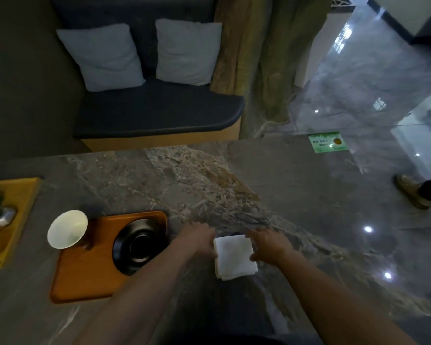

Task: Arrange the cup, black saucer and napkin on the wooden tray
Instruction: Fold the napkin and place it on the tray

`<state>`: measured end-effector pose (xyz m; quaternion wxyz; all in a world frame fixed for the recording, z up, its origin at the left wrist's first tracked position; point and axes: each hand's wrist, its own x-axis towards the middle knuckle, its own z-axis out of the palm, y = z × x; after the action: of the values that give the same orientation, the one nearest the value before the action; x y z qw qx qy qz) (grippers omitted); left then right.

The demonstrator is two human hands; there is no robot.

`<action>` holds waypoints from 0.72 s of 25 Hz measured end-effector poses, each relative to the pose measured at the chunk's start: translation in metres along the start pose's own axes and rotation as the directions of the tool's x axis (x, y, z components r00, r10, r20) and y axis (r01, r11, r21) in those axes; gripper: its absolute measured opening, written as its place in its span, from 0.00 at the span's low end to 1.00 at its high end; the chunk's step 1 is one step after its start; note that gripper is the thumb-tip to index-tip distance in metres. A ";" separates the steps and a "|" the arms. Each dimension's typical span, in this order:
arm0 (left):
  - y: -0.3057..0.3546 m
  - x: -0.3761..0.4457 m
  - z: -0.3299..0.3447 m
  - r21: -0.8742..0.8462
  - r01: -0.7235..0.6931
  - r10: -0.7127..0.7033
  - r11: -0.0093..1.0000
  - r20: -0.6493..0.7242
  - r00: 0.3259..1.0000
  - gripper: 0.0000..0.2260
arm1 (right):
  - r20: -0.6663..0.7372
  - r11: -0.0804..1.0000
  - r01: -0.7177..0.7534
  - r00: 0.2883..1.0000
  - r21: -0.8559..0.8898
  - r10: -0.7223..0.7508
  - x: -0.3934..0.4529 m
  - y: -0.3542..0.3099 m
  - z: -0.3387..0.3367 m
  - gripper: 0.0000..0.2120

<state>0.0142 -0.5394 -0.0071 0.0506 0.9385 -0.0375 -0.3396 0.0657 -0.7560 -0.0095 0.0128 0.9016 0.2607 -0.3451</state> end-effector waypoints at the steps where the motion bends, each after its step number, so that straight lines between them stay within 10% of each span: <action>1: 0.001 0.004 0.004 -0.016 0.022 -0.022 1.000 -0.017 1.000 0.23 | 0.009 1.000 0.010 1.000 -0.007 -0.010 0.004 -0.002 0.000 0.35; 18: 0.022 0.019 0.044 -0.338 0.149 -0.211 0.929 -0.154 0.965 0.18 | -0.109 0.995 0.022 0.994 0.096 -0.011 0.014 -0.004 0.024 0.36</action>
<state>0.0002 -0.5664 -0.0501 0.1753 0.9447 0.1103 -0.2543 0.0580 -0.7508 -0.0356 -0.0481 0.9163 0.2513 -0.3081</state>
